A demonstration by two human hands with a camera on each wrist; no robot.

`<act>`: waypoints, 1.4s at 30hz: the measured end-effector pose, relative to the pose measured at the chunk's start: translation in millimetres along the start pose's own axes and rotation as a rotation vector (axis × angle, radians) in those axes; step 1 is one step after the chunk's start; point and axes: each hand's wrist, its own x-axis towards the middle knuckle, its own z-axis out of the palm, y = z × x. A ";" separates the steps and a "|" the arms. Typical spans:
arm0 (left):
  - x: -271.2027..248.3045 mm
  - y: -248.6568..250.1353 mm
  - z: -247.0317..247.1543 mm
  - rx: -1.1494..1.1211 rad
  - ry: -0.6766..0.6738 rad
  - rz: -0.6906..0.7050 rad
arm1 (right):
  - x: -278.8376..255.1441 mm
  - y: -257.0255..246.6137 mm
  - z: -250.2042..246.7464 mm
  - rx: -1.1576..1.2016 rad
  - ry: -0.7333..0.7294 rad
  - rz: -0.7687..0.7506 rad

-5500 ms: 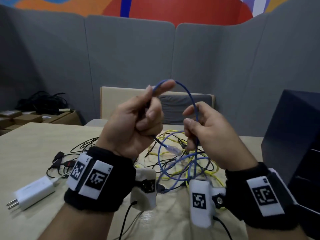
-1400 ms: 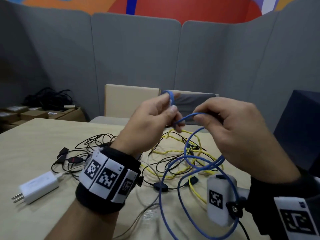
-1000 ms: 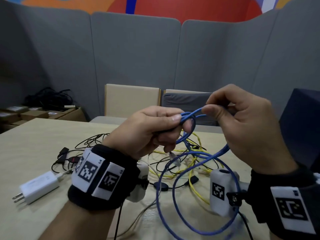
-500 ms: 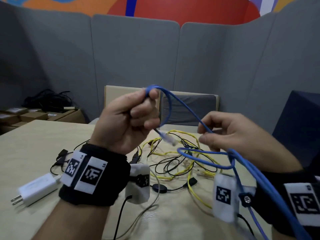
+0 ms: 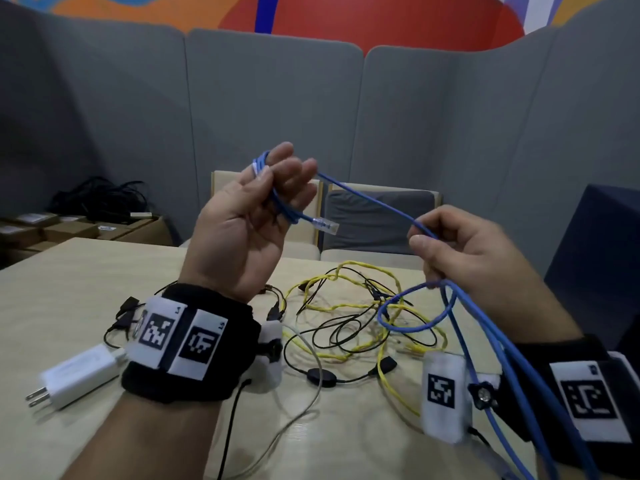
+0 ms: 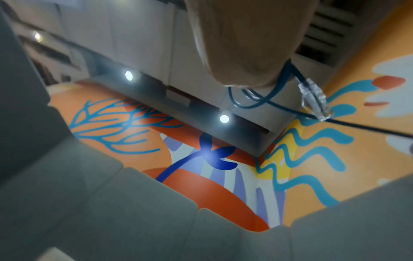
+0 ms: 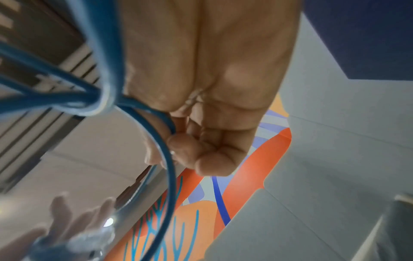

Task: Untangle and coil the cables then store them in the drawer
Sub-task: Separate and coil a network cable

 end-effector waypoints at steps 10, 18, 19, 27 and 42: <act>2.3 -16.2 3.5 0.285 0.052 0.144 | -9.6 -17.2 28.5 -0.410 -0.190 -0.179; -4.6 -23.8 0.6 0.903 -0.136 0.036 | -8.7 -32.5 30.0 -0.365 -0.180 -0.424; -4.8 -24.3 -1.1 0.962 -0.175 0.001 | -7.5 -32.4 28.0 -0.362 -0.164 -0.447; -14.4 -25.6 10.2 0.947 -0.421 -0.333 | -2.6 -22.5 16.3 -0.315 0.074 -0.459; -3.4 22.9 -18.0 0.461 -0.165 -0.217 | -3.7 -13.9 10.9 -0.276 -0.280 -0.017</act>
